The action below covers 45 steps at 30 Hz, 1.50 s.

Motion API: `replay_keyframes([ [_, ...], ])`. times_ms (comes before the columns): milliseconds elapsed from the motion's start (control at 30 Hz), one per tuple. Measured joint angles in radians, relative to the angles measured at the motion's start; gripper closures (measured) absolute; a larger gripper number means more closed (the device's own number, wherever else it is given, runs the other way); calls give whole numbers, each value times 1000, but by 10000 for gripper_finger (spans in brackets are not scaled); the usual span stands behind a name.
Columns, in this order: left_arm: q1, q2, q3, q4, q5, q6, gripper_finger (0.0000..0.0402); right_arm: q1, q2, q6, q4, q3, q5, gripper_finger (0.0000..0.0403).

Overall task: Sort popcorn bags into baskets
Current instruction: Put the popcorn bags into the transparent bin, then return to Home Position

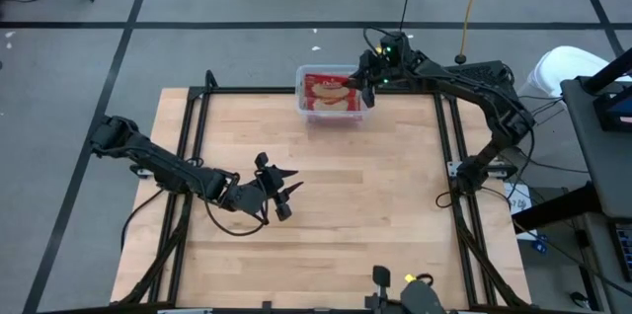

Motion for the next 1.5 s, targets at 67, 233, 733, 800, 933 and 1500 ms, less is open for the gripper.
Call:
replay_keyframes([
  [67, 0, 0, 0, 0, 0, 0, 245, -4, 19, 0, 5, 0, 0, 394],
  [233, 0, 0, 0, 0, 0, -2, 245, -8, 54, 0, 4, 0, -2, 394],
  [733, 0, 0, 0, -1, 20, -1, 245, -17, 55, 1, 11, 0, 162, 298],
  [800, 0, 0, 0, 0, 20, -1, 245, -16, 55, 6, 11, 0, 165, 288],
  [933, 0, 0, 0, -1, 26, -1, 245, -6, 32, 29, -16, 0, 164, 278],
  [1500, 61, -28, -1, 221, 117, 315, 245, 268, -444, 53, 25, -304, 314, 329],
])
